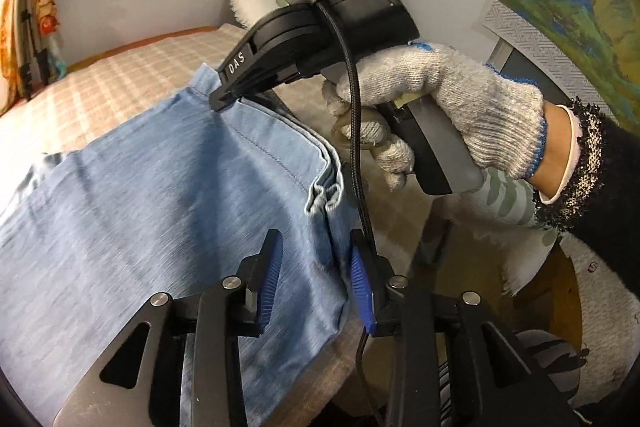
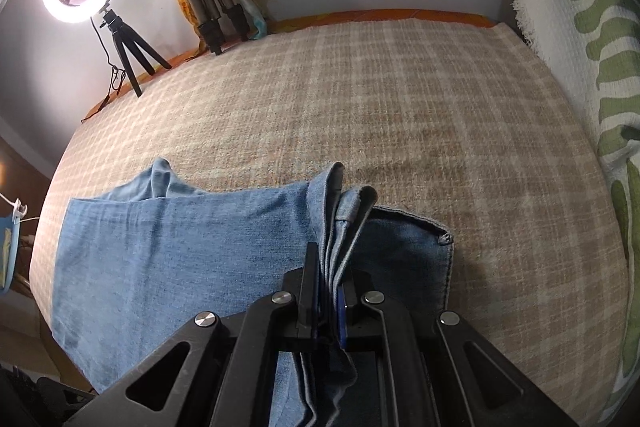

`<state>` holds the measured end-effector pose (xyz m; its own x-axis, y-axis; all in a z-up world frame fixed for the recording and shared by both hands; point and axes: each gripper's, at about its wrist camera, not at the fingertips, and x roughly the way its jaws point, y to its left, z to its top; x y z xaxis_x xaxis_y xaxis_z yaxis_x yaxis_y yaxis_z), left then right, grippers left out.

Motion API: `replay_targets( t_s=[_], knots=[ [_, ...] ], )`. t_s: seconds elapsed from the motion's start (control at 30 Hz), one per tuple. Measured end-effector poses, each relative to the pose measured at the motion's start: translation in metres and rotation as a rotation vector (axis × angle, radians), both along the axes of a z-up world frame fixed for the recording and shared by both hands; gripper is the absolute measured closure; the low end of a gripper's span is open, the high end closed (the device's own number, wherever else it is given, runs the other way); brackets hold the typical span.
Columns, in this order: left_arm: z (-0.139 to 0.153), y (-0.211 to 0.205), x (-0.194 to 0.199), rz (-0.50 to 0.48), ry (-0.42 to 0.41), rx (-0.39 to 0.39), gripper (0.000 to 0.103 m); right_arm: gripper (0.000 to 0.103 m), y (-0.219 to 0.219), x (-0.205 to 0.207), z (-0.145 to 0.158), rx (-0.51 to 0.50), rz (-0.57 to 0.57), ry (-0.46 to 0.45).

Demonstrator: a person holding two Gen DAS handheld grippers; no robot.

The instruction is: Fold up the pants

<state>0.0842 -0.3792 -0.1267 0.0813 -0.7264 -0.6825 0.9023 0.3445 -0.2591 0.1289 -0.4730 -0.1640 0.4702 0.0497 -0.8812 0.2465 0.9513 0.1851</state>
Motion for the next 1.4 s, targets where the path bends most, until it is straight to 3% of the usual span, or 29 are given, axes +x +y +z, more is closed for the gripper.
replay_targets(
  t_s=[0.07,0.37,0.6,0.8,1.17,1.4],
  knots=[
    [0.002,0.003,-0.005,0.01,-0.024,0.008,0.063,0.098,-0.001,0.0,-0.001,0.003,-0.007,0.002],
    [0.015,0.027,-0.004,0.03,-0.062,0.003,0.063,0.076,-0.007,-0.01,0.003,-0.047,-0.053,0.013],
    [0.024,0.044,-0.004,0.053,-0.078,-0.015,0.063,0.074,-0.005,-0.023,0.016,-0.092,-0.063,0.006],
    [0.025,0.066,-0.001,0.093,-0.085,-0.012,0.063,0.07,0.023,-0.033,0.031,-0.123,-0.03,-0.072],
    [0.019,0.18,0.03,0.349,-0.092,0.003,0.063,0.062,0.098,-0.024,0.036,-0.101,0.162,-0.14],
    [-0.014,0.241,0.048,0.528,-0.069,0.096,0.063,0.062,0.141,-0.006,0.02,-0.1,0.279,-0.104]
  ],
)
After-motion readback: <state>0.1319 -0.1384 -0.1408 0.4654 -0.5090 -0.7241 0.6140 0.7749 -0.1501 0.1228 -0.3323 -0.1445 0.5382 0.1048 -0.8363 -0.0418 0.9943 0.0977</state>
